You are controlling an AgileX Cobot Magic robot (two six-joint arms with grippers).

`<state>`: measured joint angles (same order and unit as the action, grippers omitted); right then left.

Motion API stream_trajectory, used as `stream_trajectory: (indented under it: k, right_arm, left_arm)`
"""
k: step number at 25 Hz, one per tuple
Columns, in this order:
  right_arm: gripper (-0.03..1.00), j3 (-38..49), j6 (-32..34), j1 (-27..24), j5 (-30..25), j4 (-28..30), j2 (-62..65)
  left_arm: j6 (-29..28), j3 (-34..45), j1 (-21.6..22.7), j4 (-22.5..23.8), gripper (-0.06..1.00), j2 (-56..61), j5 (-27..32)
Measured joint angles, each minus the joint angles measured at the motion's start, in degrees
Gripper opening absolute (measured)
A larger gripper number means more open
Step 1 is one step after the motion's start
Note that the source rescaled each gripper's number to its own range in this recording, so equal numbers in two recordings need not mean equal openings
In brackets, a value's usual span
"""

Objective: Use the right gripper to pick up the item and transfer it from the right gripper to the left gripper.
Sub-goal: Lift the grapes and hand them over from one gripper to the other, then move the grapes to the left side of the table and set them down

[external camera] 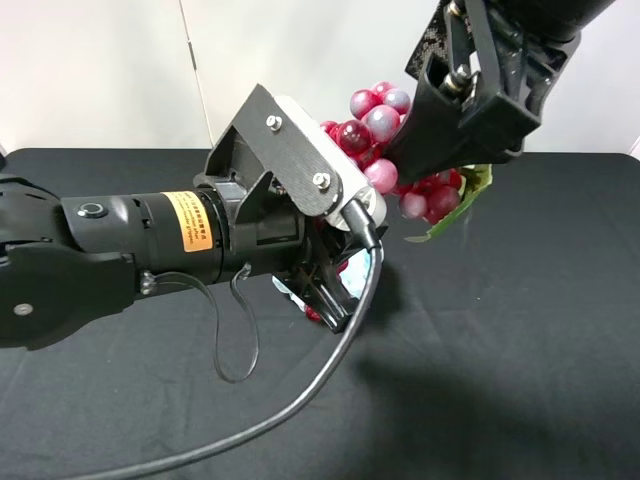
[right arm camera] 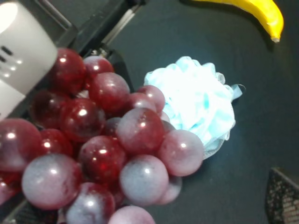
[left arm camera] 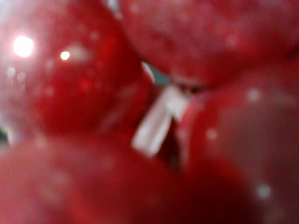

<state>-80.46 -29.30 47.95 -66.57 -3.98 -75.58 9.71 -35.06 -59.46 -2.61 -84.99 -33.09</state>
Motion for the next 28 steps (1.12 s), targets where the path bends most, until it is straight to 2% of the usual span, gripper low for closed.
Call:
stream_trajectory:
  k: [7,22,25,28]
  right_arm:
    - [1.00,0.00,1.13,0.00,-2.72,1.11,0.30]
    - [1.00,0.07,16.72,0.00,-3.23,0.77,11.52]
    - [1.00,2.55,20.33,0.00,-3.18,0.68,15.85]
    - [1.00,9.16,23.09,0.00,-3.18,0.68,21.88]
  left_arm:
    - [0.00,0.00,0.00,0.00,0.00,0.00,0.05]
    - [-0.05,0.00,0.00,0.00,0.00,-0.08,0.16]
    - [-0.05,0.00,0.00,0.00,0.00,-0.08,0.16]
    - [-0.05,0.00,0.00,0.00,0.00,-0.08,0.16]
